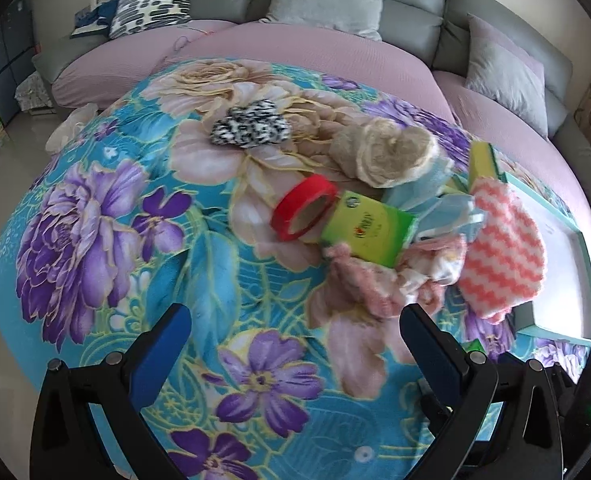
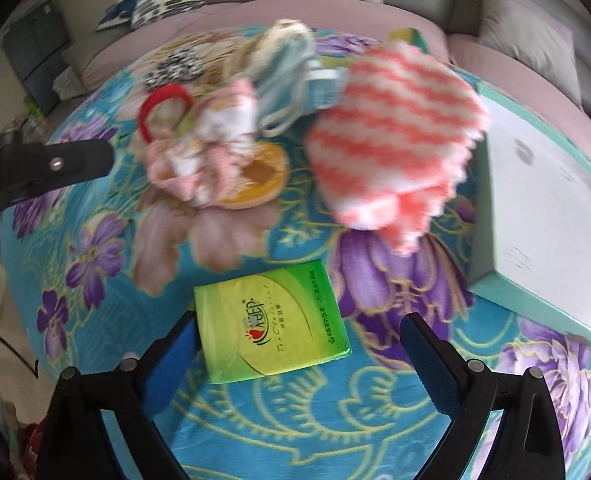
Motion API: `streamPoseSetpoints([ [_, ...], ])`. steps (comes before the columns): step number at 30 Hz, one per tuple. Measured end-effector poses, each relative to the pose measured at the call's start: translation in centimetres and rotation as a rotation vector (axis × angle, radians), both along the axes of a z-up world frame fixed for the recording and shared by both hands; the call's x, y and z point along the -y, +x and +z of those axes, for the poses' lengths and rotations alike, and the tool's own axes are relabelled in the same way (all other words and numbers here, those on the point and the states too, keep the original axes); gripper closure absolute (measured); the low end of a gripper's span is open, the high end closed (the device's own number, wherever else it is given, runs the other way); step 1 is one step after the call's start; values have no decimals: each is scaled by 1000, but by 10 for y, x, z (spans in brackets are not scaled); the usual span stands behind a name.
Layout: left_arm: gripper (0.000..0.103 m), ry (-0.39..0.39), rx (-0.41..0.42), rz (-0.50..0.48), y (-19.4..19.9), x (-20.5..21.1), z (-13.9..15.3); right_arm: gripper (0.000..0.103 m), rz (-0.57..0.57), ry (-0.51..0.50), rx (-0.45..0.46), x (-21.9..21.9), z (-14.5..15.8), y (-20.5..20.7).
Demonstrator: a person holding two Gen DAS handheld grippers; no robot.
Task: Organize soft objects
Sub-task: 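Grasp the pink cloth bundle with the left gripper while the right grasps a green tissue pack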
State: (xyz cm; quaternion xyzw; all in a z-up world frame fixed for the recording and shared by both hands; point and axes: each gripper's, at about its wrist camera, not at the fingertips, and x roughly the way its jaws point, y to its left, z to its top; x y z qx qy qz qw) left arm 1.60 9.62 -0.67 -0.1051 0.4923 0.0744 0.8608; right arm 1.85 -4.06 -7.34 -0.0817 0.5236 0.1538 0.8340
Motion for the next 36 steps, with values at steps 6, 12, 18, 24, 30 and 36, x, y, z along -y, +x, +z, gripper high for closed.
streamPoseSetpoints([
  [6,0,-23,-54,-47,23,25,-4,17,-20,56,17,4,2,11],
  [12,0,-94,-68,-14,41,36,-13,27,-26,88,14,14,9,11],
  [18,21,-122,-60,9,43,32,-22,33,-48,101,15,34,15,7],
  [24,54,-196,-31,-14,41,34,-25,36,-51,109,14,43,15,4],
  [30,81,-222,-11,-31,38,36,-25,37,-66,123,11,50,17,-2],
  [36,92,-241,28,-39,18,28,-12,37,-66,143,22,59,25,-9],
])
